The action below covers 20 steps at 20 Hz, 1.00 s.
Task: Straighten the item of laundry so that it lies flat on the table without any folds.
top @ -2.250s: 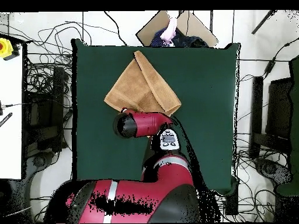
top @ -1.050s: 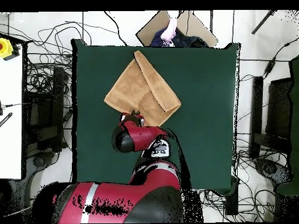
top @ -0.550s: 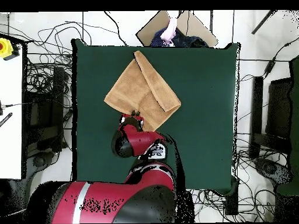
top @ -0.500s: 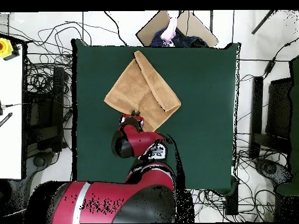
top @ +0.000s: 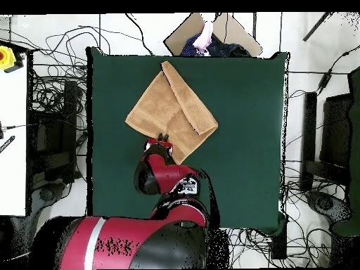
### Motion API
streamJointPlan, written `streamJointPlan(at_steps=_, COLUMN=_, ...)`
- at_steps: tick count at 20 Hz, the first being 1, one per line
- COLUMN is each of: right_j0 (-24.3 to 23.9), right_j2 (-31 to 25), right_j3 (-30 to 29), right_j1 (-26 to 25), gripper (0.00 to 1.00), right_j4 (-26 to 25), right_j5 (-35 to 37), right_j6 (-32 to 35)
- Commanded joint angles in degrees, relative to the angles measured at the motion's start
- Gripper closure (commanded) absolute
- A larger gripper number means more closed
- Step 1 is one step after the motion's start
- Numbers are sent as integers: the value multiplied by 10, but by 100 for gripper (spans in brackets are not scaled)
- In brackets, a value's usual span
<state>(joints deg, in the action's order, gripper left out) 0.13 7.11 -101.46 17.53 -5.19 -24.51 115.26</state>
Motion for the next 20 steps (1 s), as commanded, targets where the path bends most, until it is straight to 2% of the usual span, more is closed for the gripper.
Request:
streamJointPlan(at_steps=1, right_j0=34, right_j2=-95, right_j3=-103, right_j1=-198, gripper=100, right_j4=57, right_j5=118, right_j6=138)
streamJointPlan(at_steps=7, right_j0=29, right_j2=-111, right_j3=-132, right_j1=-198, gripper=100, right_j4=83, right_j5=103, right_j6=133)
streamJointPlan(at_steps=13, right_j0=41, right_j2=-108, right_j3=-133, right_j1=-193, gripper=100, right_j4=109, right_j5=88, right_j6=112)
streamJointPlan(at_steps=20, right_j0=29, right_j2=-108, right_j3=-108, right_j1=-190, gripper=100, right_j4=89, right_j5=60, right_j6=89)
